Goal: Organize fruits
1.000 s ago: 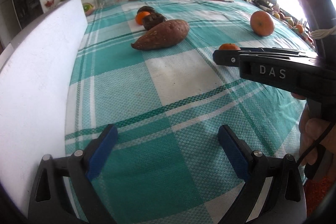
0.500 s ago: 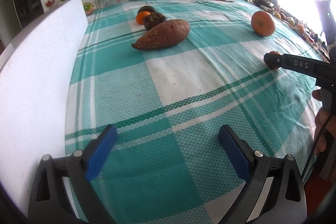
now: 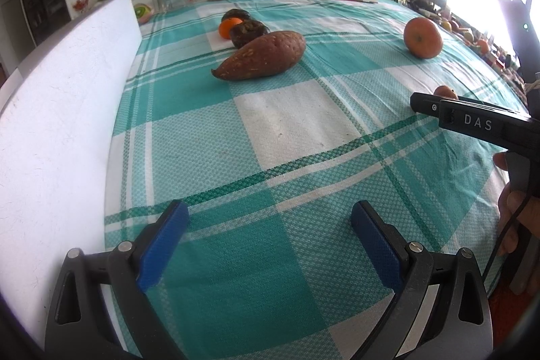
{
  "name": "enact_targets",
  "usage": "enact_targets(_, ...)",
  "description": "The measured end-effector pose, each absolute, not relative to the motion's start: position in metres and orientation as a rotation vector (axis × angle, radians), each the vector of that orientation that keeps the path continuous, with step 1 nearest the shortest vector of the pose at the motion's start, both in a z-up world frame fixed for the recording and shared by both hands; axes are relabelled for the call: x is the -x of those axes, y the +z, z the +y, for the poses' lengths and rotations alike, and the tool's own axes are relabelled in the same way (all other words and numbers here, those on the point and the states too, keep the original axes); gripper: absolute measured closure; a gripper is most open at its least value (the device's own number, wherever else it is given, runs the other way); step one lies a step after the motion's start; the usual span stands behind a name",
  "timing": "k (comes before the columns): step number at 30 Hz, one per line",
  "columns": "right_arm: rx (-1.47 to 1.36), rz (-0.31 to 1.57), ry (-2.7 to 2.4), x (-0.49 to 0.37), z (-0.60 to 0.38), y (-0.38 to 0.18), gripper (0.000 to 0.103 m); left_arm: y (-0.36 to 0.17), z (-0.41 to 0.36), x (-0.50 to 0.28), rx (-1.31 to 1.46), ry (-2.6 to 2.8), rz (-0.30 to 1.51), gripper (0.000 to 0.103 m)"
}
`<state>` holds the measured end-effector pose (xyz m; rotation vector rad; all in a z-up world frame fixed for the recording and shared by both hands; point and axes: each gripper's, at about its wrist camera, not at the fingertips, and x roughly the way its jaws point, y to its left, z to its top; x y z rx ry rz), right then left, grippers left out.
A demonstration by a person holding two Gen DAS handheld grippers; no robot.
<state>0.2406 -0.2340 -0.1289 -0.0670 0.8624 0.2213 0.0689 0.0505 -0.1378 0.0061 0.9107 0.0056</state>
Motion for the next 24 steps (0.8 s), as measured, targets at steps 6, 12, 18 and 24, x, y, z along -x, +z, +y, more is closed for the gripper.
enact_targets(6, 0.079, 0.868, 0.224, -0.241, -0.231, -0.130, 0.028, -0.138, 0.051, -0.070, -0.005, 0.006, 0.913, 0.004)
enact_targets(12, 0.072, 0.868, 0.226, -0.241, -0.232, -0.129, 0.028, -0.136, 0.051, -0.075, 0.008, 0.010, 0.964, 0.005)
enact_targets(18, 0.063, 0.871, 0.230, -0.241, -0.233, -0.129, 0.025, -0.121, 0.056, -0.083, 0.104, -0.021, 1.017, 0.006)
enact_targets(24, 0.064, 0.872, 0.232, -0.241, -0.233, -0.129, 0.023, -0.078, 0.055, -0.095, 0.220, -0.072, 0.962, 0.006)
